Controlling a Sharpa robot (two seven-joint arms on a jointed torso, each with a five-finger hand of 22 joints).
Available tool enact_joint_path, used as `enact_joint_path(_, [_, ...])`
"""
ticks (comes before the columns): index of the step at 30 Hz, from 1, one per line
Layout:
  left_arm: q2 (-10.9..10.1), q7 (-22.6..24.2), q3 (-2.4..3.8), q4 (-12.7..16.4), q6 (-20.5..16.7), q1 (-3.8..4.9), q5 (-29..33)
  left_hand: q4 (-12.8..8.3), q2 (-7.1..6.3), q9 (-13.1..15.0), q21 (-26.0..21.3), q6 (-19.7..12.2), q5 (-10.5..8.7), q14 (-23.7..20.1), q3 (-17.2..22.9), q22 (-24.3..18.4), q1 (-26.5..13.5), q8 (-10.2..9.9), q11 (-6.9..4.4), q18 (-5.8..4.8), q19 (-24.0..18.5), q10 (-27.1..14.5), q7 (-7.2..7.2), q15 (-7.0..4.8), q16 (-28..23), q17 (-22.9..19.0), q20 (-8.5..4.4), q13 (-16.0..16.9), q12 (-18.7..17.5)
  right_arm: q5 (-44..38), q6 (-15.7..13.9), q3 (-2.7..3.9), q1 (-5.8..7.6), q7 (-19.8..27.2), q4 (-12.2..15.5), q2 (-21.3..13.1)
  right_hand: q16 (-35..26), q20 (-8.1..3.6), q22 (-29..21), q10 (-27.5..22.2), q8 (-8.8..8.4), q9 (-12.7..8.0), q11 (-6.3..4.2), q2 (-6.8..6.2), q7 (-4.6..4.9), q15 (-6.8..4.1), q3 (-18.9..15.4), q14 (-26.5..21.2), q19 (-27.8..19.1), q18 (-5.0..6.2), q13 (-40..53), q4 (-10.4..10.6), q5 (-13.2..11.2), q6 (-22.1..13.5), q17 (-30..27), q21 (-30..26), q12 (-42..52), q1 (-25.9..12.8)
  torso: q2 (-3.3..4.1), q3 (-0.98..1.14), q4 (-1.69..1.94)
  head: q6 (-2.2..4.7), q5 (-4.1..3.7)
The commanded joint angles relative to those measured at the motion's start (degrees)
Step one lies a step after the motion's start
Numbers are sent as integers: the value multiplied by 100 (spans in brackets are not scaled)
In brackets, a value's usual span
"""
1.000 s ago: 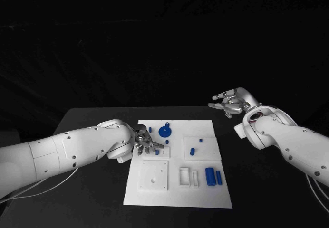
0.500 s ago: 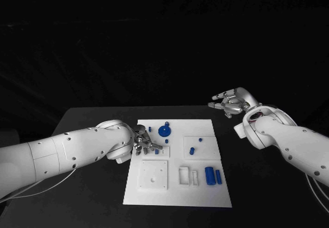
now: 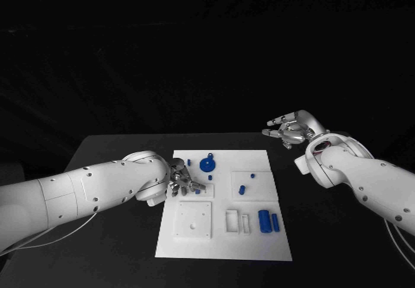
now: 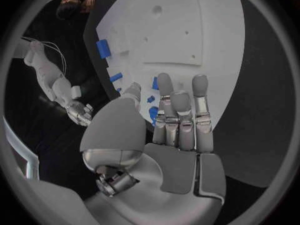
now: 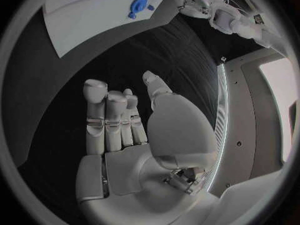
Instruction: Assemble the parts on the task board
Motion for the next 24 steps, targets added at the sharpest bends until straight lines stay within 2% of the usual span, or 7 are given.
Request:
enact_joint_path(1, [46,-17,-10,-49,172,-20,52,-97,110,36,40,57,46,-10,-14,108,-17,22,4,-20,-36,223,-6,-14,20,6,-1,-16,31,-1,59,3,-7,33,4,8,1,32,385,-22,-22,-5,0,32,2,11,4,-40,64,103,-7,40,14,-27,2,-7,-8,-36,2,1,-4,-1,-5])
enact_joint_path(4, [95,-22,-25,-134,167,-42,70,-231,222,74,53,67,63,-5,-44,108,-54,19,1,-21,-35,223,-9,-16,18,6,-4,-29,40,-1,60,3,-9,33,4,11,1,32,385,-22,-22,-5,0,32,2,11,4,-40,64,103,-7,40,14,-27,2,-7,-8,-36,0,6,-5,1,-7])
enact_joint_path(12, [212,-39,-56,-312,246,-58,176,-396,364,96,44,58,92,-21,-112,106,-101,21,5,-19,-49,216,-9,-10,2,-5,2,-50,13,-1,64,3,-11,31,5,15,1,32,385,-22,-22,-5,0,32,2,11,4,-40,64,103,-7,40,14,-27,2,-7,-8,-36,-2,13,-4,-11,-14])
enact_joint_path(24, [343,-44,-118,-430,372,-79,207,-805,680,155,65,170,158,-16,-329,106,-88,28,-12,-29,-58,221,-41,-23,21,10,-9,-42,38,-1,64,2,-12,33,0,31,1,32,385,-22,-22,-5,0,32,2,11,4,-40,64,103,-7,40,14,-27,2,-7,-8,-36,-4,16,-7,-26,-18])
